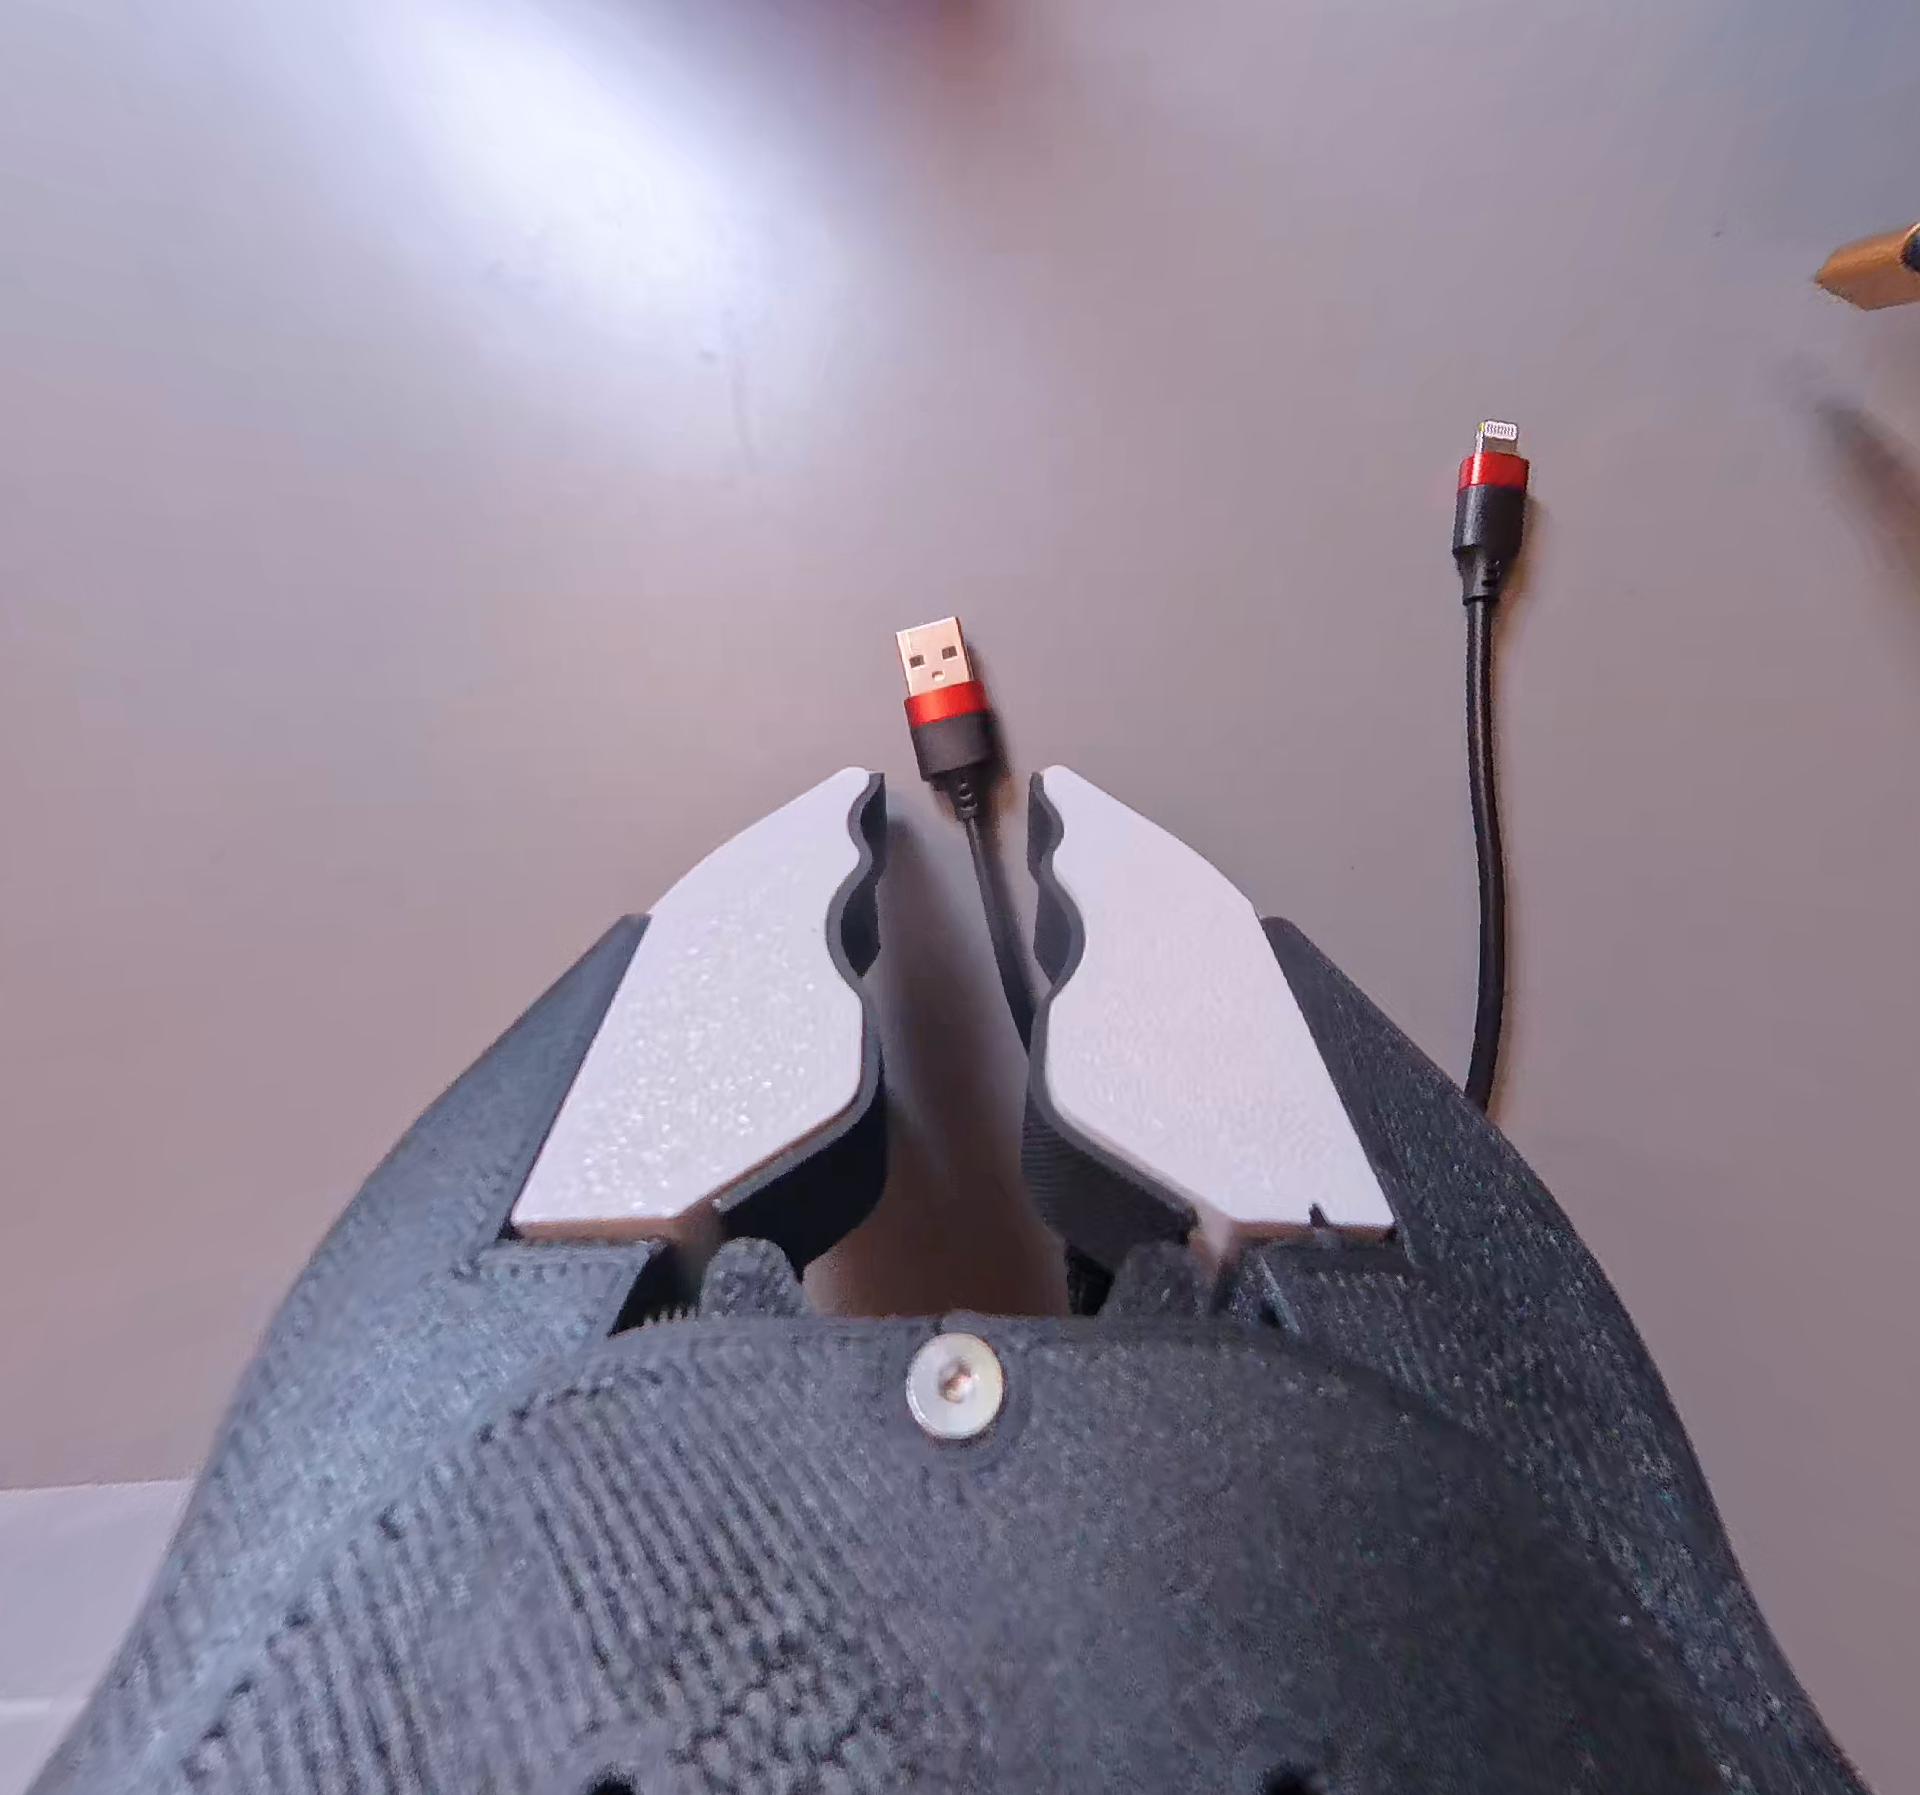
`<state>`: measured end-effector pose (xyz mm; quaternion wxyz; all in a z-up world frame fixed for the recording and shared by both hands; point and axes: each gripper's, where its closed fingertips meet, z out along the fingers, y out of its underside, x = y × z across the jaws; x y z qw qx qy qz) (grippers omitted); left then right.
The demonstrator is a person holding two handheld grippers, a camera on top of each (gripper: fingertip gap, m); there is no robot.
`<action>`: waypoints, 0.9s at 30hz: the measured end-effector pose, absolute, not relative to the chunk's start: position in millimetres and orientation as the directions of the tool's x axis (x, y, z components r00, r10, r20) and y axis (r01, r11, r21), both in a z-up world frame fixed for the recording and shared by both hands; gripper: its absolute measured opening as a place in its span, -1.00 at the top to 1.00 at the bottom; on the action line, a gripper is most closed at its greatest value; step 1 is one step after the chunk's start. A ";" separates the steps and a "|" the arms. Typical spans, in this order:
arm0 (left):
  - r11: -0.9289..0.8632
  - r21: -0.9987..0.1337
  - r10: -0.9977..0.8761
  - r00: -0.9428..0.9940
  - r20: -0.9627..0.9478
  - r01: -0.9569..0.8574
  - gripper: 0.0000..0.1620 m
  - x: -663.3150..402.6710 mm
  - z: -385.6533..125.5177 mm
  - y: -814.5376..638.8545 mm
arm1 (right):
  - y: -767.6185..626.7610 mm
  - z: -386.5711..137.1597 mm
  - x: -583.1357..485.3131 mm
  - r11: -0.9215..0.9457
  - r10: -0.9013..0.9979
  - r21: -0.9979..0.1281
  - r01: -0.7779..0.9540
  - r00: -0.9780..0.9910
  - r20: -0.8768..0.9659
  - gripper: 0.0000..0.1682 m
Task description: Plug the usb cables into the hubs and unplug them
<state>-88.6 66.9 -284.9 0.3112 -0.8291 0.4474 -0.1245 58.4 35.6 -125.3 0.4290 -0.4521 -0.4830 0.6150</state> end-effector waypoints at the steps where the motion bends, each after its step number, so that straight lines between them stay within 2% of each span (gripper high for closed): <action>1: -0.402 -0.630 -0.823 0.564 -0.070 -0.664 0.71 -87.7 -285.0 66.8 | 35.8 -125.7 58.4 -0.165 0.965 -0.982 -0.089 -0.221 -0.142 0.15; 5: -0.385 -0.641 -0.829 0.554 -0.076 -0.664 0.85 -87.4 -285.5 68.8 | 36.5 -126.3 58.5 -0.163 0.966 -0.983 -0.085 -0.216 -0.142 0.15; 9: -0.269 -0.654 -0.870 0.470 -0.151 -0.708 0.87 -82.4 -283.0 65.9 | 36.7 -126.7 58.8 -0.157 0.968 -0.984 -0.082 -0.210 -0.137 0.15; 13: -0.135 -0.854 -0.947 0.318 -0.037 -0.503 0.87 -55.2 -239.7 41.9 | 36.2 -126.9 59.8 -0.145 0.971 -0.986 -0.080 -0.205 -0.126 0.15; 16: -0.084 -0.933 -0.972 0.234 -0.001 -0.350 0.88 -48.3 -206.8 26.0 | 35.8 -126.6 60.3 -0.143 0.971 -0.986 -0.082 -0.207 -0.123 0.15; 27: -0.081 -0.938 -0.982 0.188 0.017 -0.338 0.88 -36.8 -202.3 12.6 | 29.9 -132.5 54.3 -0.139 0.967 -0.989 -0.057 -0.223 -0.123 0.15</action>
